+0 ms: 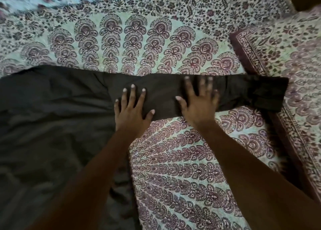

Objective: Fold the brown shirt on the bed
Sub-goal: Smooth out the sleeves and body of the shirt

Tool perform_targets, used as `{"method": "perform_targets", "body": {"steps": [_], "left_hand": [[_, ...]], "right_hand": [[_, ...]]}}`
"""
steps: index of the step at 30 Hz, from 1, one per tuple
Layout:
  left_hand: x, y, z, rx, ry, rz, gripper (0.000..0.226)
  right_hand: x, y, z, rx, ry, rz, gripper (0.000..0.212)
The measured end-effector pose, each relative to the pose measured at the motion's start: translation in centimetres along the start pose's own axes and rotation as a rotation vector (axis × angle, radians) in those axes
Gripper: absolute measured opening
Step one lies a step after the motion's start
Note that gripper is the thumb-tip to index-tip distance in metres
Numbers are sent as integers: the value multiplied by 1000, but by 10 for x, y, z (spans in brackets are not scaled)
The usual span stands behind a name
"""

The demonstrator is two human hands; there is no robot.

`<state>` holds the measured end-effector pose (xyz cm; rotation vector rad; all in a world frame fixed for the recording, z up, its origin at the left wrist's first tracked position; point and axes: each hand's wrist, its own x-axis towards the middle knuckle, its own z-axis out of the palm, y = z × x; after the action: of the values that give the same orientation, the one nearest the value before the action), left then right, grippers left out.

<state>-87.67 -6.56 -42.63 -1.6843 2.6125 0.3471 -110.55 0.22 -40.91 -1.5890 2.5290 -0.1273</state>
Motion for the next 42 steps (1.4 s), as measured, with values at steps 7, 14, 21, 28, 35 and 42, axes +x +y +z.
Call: {"method": "perform_targets", "body": {"steps": [7,14,21,28,35,42], "left_hand": [[25,41,8,-41,-69,109,85],[38,85,12,-70,-109,127,85],[53,104,10,-149,-103,228,74],[28,34,-13,-167,248,-222,42],[13,-63,-19,-188,239,-151,46],[36,-104,-23,42,53,-113,69]], "right_hand": [[-2,12,16,14,-69,-155,57],[-7,110,-12,-66,-81,188,70],[5,66,-9,-86,-8,-130,63],[0,0,-1,-94,46,42,70],[17,-127,30,50,-188,-535,60],[16,-105,45,-3,-12,-224,67]]}}
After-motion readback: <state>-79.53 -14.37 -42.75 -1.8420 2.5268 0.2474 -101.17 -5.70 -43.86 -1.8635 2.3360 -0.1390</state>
